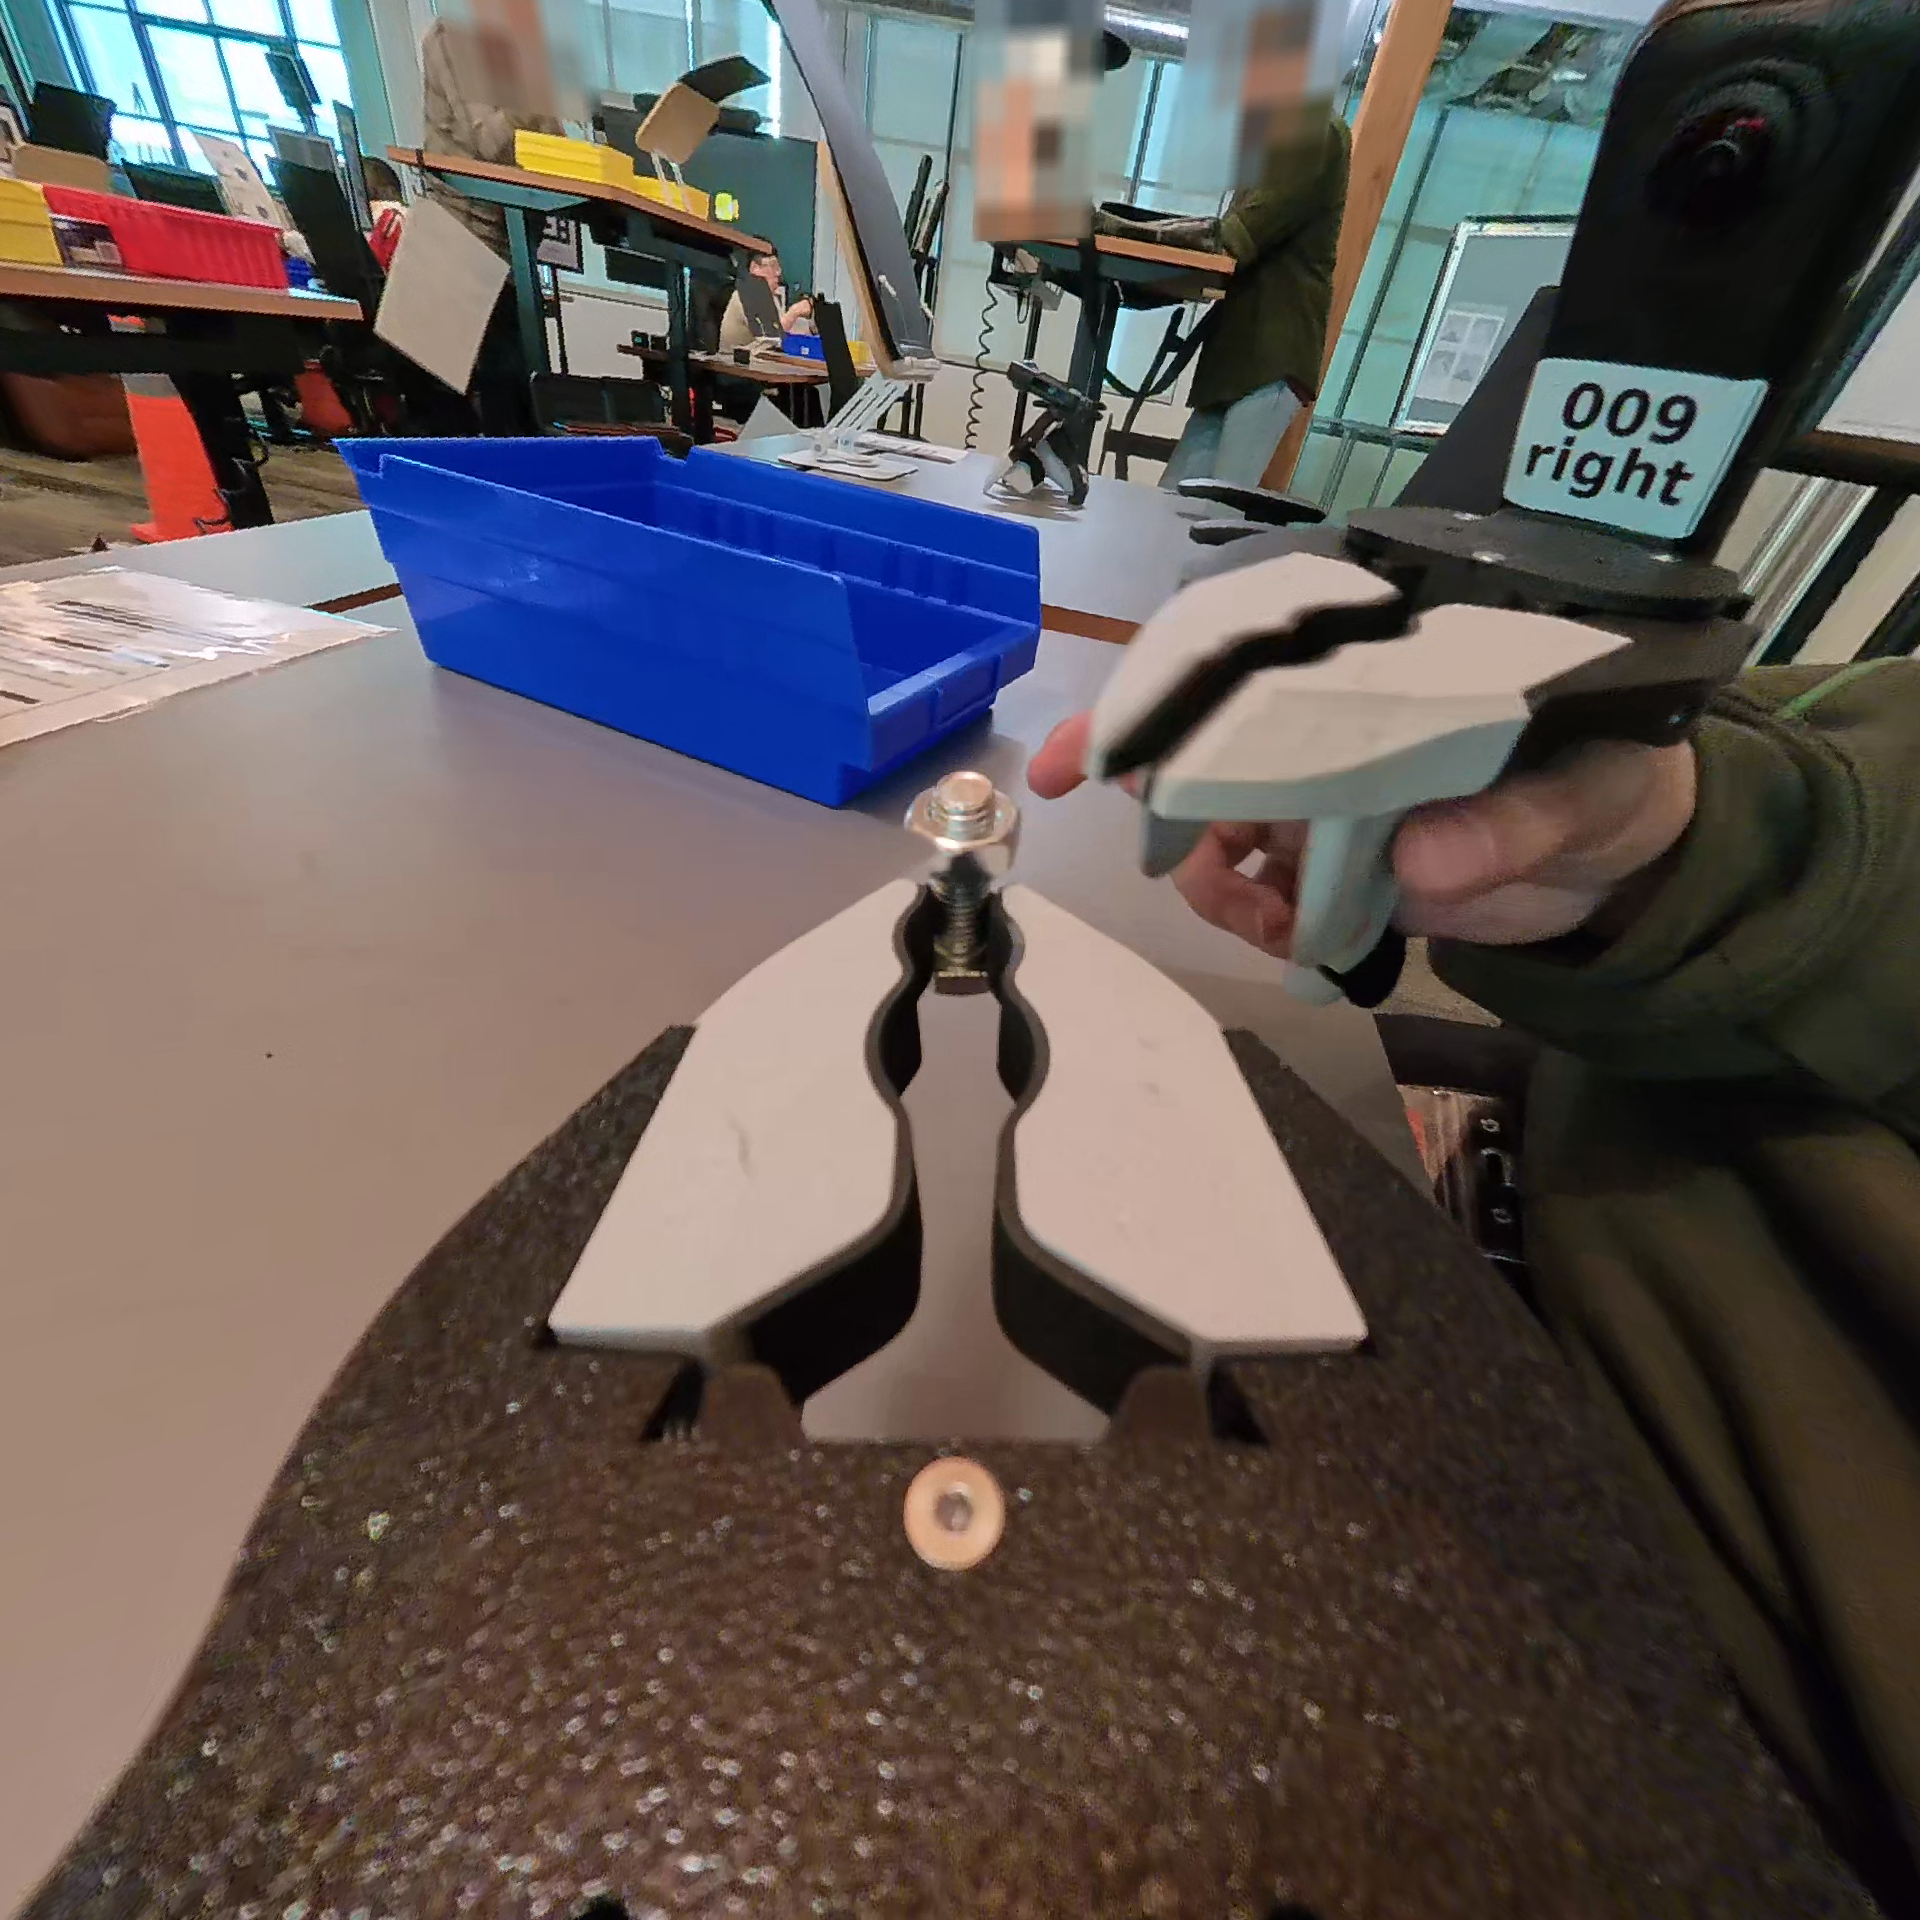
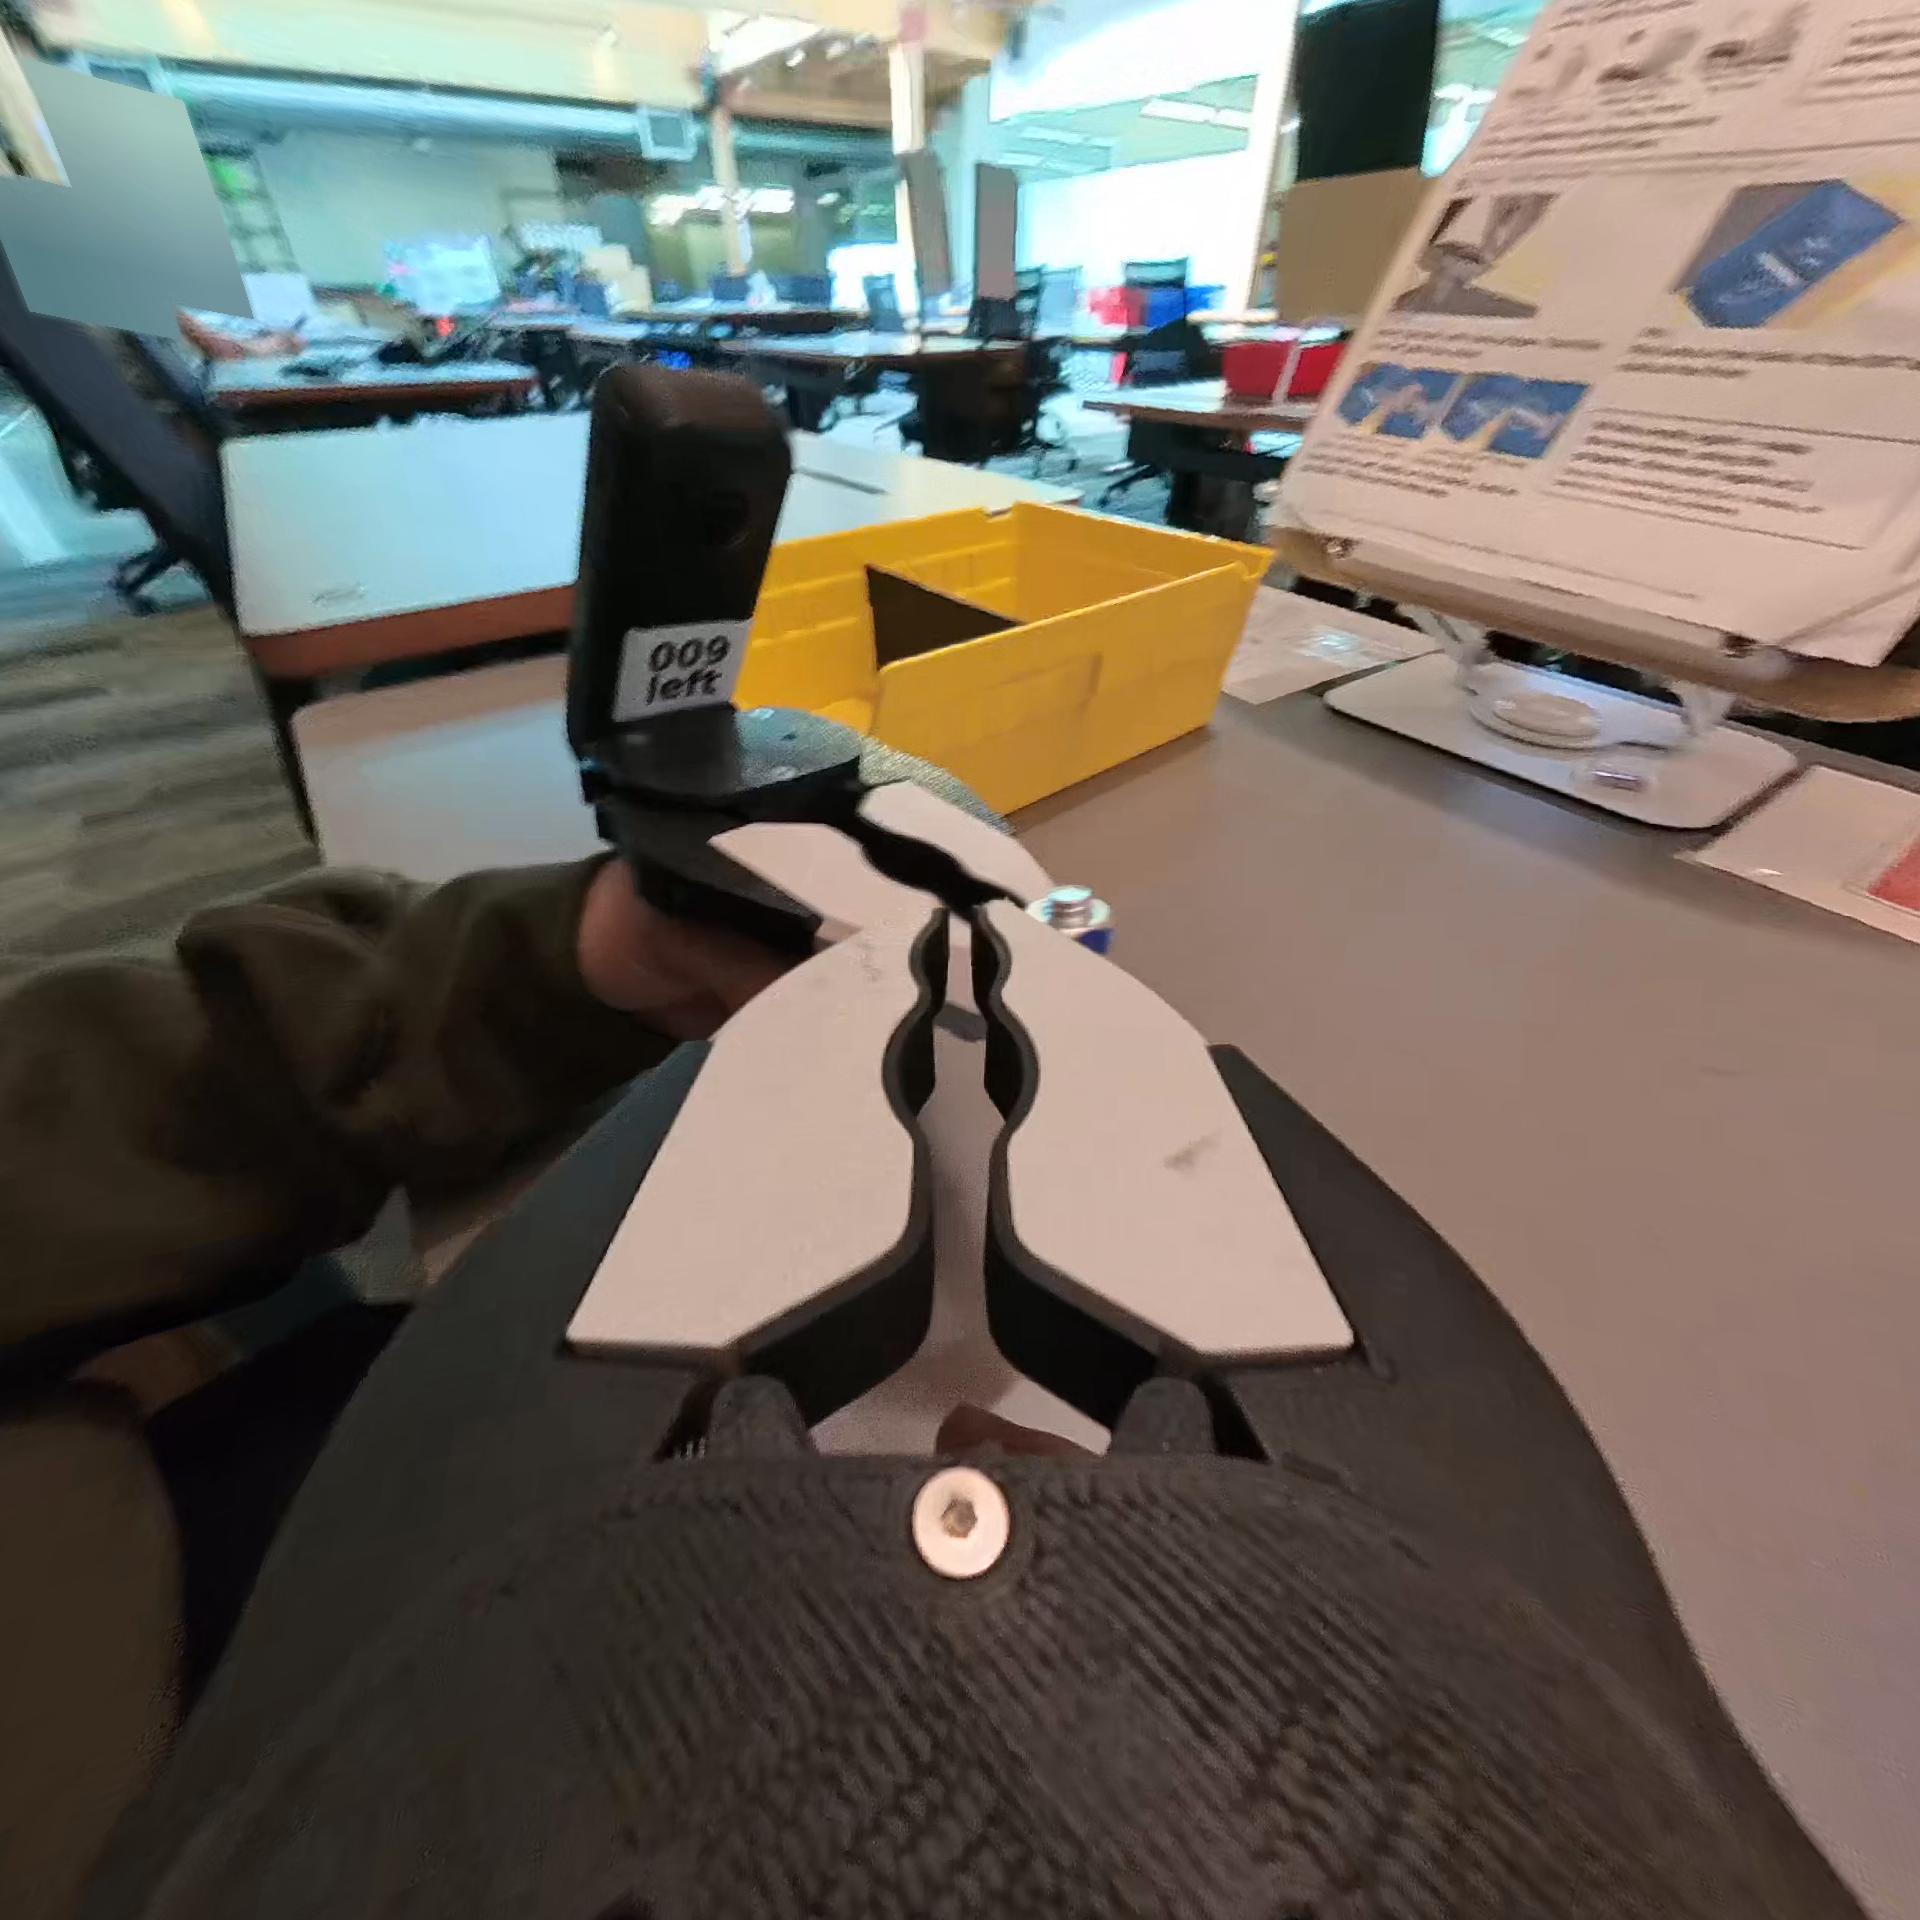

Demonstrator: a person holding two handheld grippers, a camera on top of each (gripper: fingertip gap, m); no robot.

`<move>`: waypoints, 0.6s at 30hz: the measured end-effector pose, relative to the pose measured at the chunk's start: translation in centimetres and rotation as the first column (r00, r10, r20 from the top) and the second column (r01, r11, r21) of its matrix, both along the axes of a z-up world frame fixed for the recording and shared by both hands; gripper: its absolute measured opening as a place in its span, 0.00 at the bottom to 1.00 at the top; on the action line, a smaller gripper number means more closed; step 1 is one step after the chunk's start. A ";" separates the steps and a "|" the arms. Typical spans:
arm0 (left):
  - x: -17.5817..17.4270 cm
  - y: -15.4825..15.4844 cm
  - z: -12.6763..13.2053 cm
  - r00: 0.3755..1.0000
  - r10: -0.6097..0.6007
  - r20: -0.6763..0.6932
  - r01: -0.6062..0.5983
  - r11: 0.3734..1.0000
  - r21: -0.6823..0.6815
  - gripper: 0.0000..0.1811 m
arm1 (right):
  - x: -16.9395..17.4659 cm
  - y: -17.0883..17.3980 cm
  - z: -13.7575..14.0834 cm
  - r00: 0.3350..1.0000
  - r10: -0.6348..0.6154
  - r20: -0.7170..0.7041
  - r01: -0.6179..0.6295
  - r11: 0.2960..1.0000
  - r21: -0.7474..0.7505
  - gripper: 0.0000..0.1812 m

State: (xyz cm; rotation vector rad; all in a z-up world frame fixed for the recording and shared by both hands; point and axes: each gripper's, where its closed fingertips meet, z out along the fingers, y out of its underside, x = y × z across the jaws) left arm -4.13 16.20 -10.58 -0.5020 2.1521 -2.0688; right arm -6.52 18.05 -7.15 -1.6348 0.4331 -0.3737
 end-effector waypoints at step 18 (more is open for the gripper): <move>-1.1 -1.0 -0.3 0.997 -0.052 0.058 0.050 0.998 0.048 0.05 | 1.8 -0.7 -1.9 0.995 -0.097 -0.036 0.095 0.993 -0.073 0.09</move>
